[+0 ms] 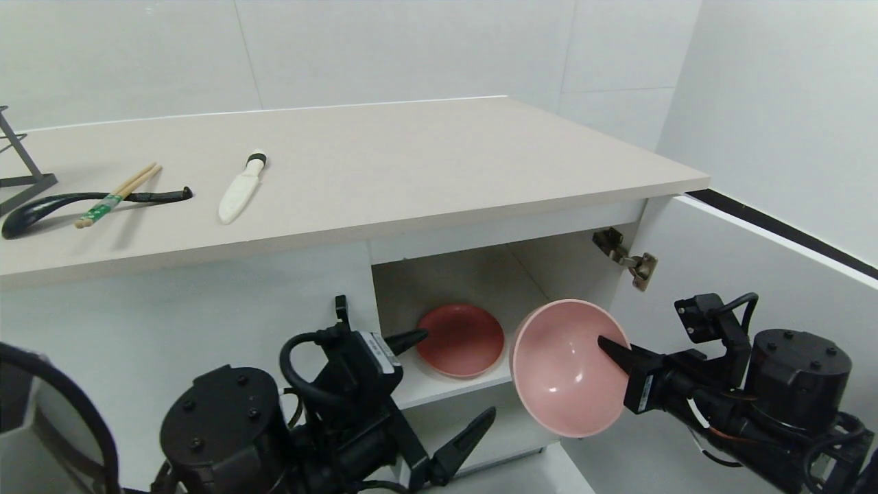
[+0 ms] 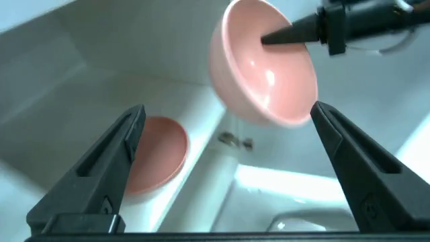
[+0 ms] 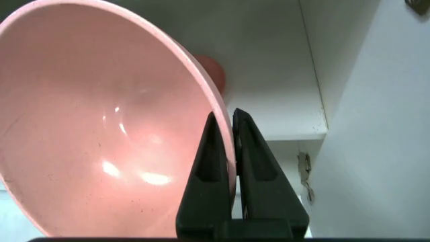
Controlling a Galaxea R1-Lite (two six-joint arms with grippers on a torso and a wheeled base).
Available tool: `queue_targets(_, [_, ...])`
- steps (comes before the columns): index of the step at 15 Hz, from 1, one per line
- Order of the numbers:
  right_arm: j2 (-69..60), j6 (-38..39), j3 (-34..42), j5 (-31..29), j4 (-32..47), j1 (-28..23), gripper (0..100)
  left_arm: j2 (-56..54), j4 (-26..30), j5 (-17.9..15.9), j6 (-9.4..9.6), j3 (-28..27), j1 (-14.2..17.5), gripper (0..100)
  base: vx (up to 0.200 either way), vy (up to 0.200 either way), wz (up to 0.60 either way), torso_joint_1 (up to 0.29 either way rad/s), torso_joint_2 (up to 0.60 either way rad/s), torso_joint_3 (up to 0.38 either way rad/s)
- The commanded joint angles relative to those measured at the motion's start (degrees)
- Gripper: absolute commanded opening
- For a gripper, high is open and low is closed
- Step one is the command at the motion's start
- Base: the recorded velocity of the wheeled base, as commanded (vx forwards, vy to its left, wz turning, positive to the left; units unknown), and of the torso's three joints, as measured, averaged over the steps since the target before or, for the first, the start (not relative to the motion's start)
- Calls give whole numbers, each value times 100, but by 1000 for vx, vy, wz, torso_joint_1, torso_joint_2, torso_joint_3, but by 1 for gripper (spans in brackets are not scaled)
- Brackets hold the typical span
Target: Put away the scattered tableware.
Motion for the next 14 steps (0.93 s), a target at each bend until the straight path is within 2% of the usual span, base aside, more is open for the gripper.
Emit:
queue_targets(1, [19, -1, 63, -2, -6, 20, 0, -582, -9, -1142, 68, 496, 583, 100, 0, 0, 0, 0, 0, 0])
queue_targets(2, [19, -1, 116, -2, -6, 20, 0, -643, -9, -1924, 182, 637, 873, 100, 0, 0, 0, 0, 0, 0])
queue_targets(3, [10, -1, 142, 7, -6, 64, 0, -643, -9, -2584, 428, 830, 1180, 100, 0, 0, 0, 0, 0, 0])
queue_targets(4, [10, -1, 160, -2, -6, 64, 0, -643, -9, -2874, 727, 1050, 1339, 100, 0, 0, 0, 0, 0, 0])
queue_targets(6, [1, -1, 168, -2, -6, 73, 0, -678, -9, -2865, 1061, 1331, 1347, 100, 0, 0, 0, 0, 0, 0])
queue_targets(9, [-60, -10, 177, 7, -6, 82, 0, -845, -9, -2865, 1149, 1331, 1365, 100, 0, 0, 0, 0, 0, 0])
queue_targets(10, [-60, -10, 186, 7, -6, 161, 0, -863, -9, -2865, 1149, 1331, 1435, 100, 0, 0, 0, 0, 0, 0])
queue_targets(11, [-51, -10, 256, 7, -6, 301, 0, -889, -9, -2874, 1158, 1331, 1637, 100, 0, 0, 0, 0, 0, 0])
queue_targets(13, [-25, -10, 318, 7, -6, 512, 0, -925, -9, -2865, 1456, 1331, 1752, 100, 0, 0, 0, 0, 0, 0])
queue_targets(14, [-25, -45, 274, 7, -6, 574, 0, -1039, -9, -2865, 1483, 1331, 1761, 100, 0, 0, 0, 0, 0, 0])
